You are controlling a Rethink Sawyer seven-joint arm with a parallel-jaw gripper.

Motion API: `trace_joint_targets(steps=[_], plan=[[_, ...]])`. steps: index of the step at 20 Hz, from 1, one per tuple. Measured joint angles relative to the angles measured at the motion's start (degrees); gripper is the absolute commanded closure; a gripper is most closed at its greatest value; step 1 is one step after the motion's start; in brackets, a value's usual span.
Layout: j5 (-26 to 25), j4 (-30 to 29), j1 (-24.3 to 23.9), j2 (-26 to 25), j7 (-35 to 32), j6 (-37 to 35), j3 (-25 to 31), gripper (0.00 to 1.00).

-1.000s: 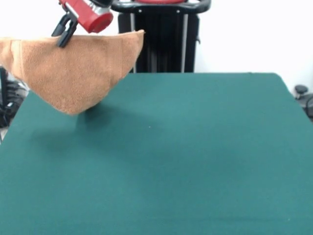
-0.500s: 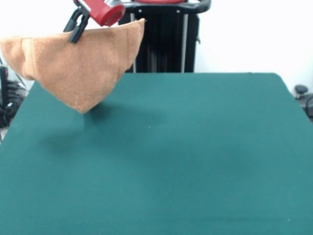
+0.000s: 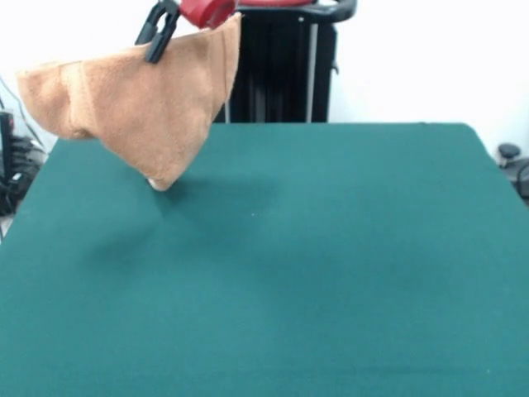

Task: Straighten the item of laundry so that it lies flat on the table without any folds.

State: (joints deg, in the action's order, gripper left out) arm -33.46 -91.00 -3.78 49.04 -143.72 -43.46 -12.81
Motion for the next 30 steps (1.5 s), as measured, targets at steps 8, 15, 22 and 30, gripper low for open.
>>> trace_joint_targets(steps=[8,15,22,30], plan=[[1.96,-2.5,-2.76,5.43,0.0,-3.86,3.47,1.0],[3.29,-4.14,-5.57,9.25,0.0,-5.85,6.67,1.0],[3.81,-5.32,-8.86,11.39,0.05,-5.87,10.01,1.0],[4.05,-5.85,-11.56,12.83,0.05,-7.18,13.27,1.0]])
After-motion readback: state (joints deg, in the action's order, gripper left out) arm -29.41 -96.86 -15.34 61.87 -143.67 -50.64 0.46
